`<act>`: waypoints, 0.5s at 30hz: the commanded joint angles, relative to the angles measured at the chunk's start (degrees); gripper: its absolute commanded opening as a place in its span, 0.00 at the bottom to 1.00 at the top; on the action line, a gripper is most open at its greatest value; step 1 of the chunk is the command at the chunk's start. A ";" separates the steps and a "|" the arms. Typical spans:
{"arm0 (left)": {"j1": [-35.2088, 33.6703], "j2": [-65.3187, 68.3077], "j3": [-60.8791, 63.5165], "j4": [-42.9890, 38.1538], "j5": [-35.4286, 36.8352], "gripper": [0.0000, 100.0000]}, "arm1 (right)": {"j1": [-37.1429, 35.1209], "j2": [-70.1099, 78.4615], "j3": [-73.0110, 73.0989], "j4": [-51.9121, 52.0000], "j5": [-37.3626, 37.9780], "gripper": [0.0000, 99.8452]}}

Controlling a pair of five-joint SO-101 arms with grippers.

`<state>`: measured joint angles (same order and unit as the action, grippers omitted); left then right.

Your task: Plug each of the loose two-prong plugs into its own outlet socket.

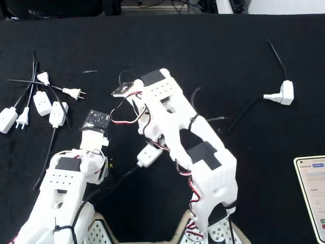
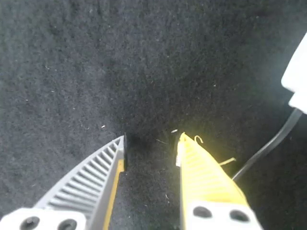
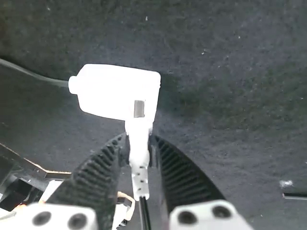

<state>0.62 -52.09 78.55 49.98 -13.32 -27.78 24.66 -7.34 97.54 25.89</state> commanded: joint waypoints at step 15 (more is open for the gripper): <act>16.66 -0.79 -5.41 0.26 3.25 0.19 | 2.64 -11.47 -1.98 3.16 0.44 0.01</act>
<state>9.85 -52.09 73.19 49.98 -10.95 -26.81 17.36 -9.01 98.95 25.89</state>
